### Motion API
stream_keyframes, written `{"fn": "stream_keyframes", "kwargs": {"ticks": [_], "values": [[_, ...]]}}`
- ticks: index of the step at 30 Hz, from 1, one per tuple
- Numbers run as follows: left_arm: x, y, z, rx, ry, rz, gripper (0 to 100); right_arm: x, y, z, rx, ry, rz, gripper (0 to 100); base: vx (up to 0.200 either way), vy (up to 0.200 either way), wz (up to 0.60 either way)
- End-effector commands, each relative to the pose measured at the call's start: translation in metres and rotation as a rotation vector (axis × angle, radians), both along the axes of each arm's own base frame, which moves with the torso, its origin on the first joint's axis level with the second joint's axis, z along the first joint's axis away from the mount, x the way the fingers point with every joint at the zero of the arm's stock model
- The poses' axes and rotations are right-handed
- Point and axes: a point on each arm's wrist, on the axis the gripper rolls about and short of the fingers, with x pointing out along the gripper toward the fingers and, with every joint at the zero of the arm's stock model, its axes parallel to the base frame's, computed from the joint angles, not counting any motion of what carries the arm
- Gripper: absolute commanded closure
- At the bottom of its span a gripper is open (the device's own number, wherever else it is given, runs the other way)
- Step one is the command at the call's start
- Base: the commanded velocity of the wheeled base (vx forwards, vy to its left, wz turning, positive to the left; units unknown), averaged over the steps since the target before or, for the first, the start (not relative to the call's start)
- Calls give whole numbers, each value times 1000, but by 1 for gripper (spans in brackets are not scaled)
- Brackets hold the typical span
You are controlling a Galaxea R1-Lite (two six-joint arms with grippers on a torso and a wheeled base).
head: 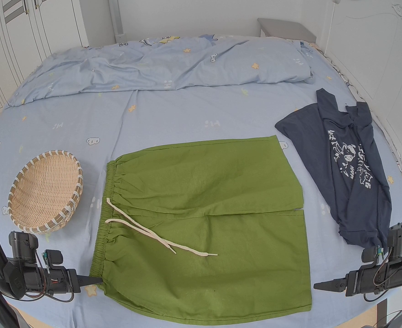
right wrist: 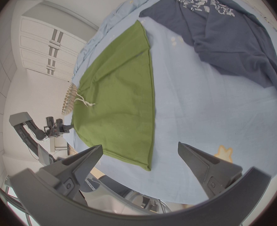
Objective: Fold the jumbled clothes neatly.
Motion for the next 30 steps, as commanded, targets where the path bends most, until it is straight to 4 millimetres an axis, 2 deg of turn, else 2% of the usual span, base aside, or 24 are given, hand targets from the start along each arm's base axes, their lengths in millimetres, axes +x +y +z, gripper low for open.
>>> {"fn": "stream_keyframes", "kwargs": {"ticks": [1, 11, 16, 30], "values": [[-5, -1, -1, -2, 12, 0, 100, 5, 1, -32, -71, 153, 88, 0, 0, 0, 0], [-5, -1, -1, -1, 8, 0, 100, 5, 9, -35, -5, 148, 201, 0, 0, 0, 0], [-5, -1, -1, -2, 11, -1, 100, 5, 19, -42, -14, 180, 268, 0, 0, 0, 0], [-5, -1, -1, -3, 14, -1, 100, 6, 27, -50, -18, 201, 317, 0, 0, 0, 0]]}}
